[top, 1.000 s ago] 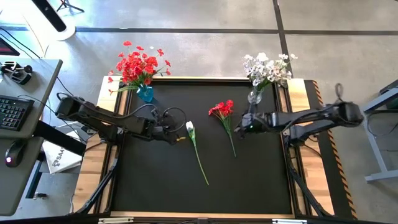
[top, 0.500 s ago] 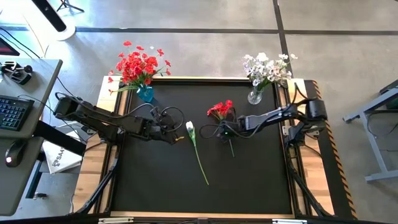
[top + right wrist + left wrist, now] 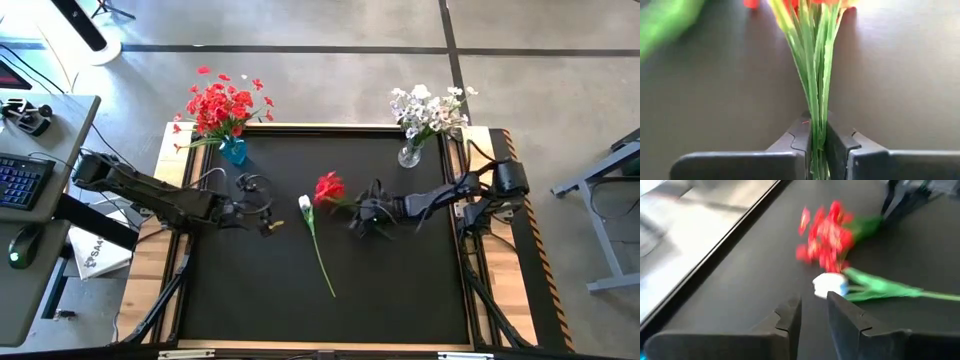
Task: Sort flowers into vase by color
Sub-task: Put the orange orchid into the blue vase
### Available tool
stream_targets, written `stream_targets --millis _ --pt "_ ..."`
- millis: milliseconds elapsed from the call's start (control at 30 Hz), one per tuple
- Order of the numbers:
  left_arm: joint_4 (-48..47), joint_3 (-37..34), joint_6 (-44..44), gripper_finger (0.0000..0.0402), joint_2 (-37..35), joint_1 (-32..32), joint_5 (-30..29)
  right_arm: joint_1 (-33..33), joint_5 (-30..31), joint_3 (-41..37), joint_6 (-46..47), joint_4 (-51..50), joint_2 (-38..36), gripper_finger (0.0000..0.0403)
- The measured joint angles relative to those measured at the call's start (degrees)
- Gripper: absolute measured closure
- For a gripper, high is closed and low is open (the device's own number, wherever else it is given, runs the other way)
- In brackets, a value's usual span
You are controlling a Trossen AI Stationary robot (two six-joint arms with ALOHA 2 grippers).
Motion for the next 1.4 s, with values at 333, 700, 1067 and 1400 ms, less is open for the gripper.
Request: stream_targets --millis 333,700,1067,1400 --pt "40.2 -15.2 21.6 0.0335 -6.1 0.0 19.0 2.9 -6.1 -5.9 -23.9 51.9 -2.4 0.0397" --pt "69.1 -17.0 28.6 0.0323 4.4 0.4 27.5 3.4 -17.4 0.8 -36.3 63.8 -2.4 0.0392" --pt "72.2 -6.9 23.7 0.0219 16.5 4.2 27.7 4.1 -17.3 2.9 -39.2 61.8 -2.4 0.0392" --pt "72.0 -0.2 24.2 0.019 22.5 5.0 33.4 4.1 -16.4 2.9 -40.0 61.3 -2.4 0.0391"
